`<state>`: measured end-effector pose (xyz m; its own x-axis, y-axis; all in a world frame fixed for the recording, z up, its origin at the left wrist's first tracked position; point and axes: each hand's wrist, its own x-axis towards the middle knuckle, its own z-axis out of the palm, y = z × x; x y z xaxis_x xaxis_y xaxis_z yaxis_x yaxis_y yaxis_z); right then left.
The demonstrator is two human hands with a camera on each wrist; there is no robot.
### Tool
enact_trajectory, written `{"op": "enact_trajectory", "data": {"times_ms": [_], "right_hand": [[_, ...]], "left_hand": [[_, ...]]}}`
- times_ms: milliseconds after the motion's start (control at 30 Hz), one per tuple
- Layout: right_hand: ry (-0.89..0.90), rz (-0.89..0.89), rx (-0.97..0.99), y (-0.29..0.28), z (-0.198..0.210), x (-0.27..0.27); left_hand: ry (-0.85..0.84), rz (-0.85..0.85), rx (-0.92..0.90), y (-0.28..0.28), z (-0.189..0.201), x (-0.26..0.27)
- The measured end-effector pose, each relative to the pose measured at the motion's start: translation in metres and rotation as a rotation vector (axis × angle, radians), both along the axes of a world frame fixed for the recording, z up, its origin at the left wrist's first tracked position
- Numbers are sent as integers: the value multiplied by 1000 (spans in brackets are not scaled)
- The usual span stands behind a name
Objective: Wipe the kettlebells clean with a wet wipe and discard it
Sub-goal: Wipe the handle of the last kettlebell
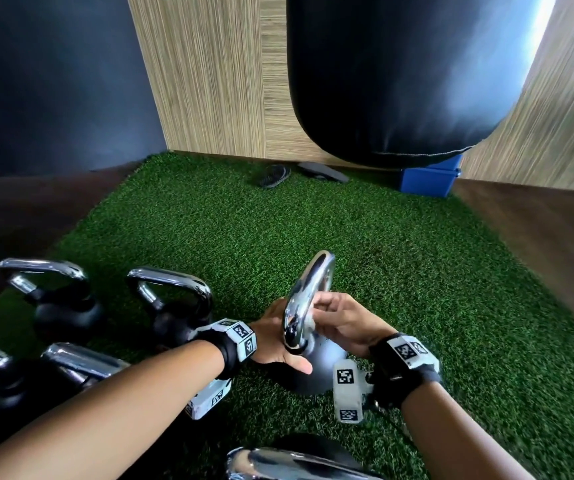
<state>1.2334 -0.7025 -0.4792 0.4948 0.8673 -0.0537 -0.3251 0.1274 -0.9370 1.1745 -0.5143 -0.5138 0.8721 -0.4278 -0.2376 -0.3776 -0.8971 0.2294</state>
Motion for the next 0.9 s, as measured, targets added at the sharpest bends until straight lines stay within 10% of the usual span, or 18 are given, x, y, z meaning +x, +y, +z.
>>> {"op": "enact_trajectory", "data": {"times_ms": [367,700,900], "right_hand": [[245,-238,249,16,-7,-4],[17,-632,264,21,-8,10],[-354,-851,-42,22,-9,11]], "left_hand": [[84,8,138,1,-4,4],[129,81,-123,2,-9,8],[28,91,-35,6,-11,4]]}}
